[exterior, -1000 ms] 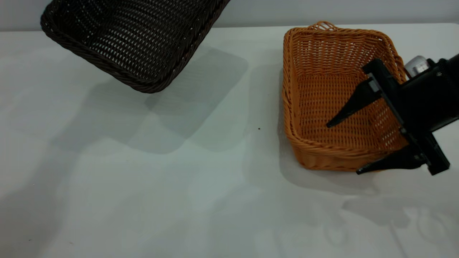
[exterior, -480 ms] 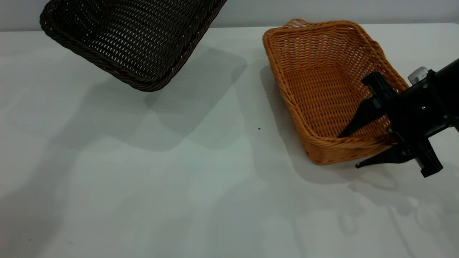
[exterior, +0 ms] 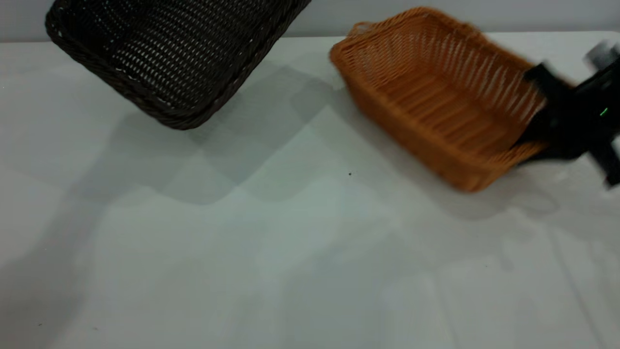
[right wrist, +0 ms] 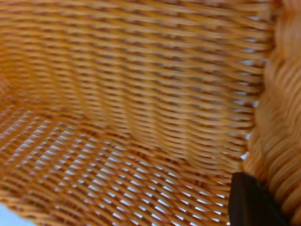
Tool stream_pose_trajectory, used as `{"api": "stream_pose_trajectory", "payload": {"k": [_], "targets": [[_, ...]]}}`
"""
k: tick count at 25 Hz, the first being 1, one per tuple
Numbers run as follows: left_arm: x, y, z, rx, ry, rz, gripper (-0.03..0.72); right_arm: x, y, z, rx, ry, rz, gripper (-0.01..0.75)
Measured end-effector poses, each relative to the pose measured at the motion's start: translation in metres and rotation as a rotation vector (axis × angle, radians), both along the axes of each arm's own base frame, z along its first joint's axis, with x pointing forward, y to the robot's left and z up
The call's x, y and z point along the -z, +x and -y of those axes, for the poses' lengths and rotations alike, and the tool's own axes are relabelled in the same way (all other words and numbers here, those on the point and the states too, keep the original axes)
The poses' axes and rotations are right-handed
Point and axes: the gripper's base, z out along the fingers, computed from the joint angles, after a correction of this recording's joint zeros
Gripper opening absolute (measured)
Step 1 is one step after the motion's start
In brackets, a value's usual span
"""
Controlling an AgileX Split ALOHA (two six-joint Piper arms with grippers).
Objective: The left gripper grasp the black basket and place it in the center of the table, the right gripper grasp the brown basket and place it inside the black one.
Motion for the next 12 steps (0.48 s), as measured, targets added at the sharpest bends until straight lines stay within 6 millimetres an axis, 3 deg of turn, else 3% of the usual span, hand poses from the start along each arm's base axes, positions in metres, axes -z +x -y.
{"api": "stream_pose_trajectory", "payload": {"k": [4,6,12], "targets": [[0.003,-0.014,0.022,0.263,0.014,-0.069,0.077,-0.048,0.025,0.037,-0.050,0.006,0.190,0.072],[0.009,-0.027,0.044,0.444,0.006,-0.120,0.077,-0.066,0.030,0.049,-0.106,0.013,0.241,0.072],[0.059,-0.063,0.099,0.799,0.076,-0.331,0.077,-0.087,0.034,0.065,-0.212,0.052,0.271,0.072]]}}
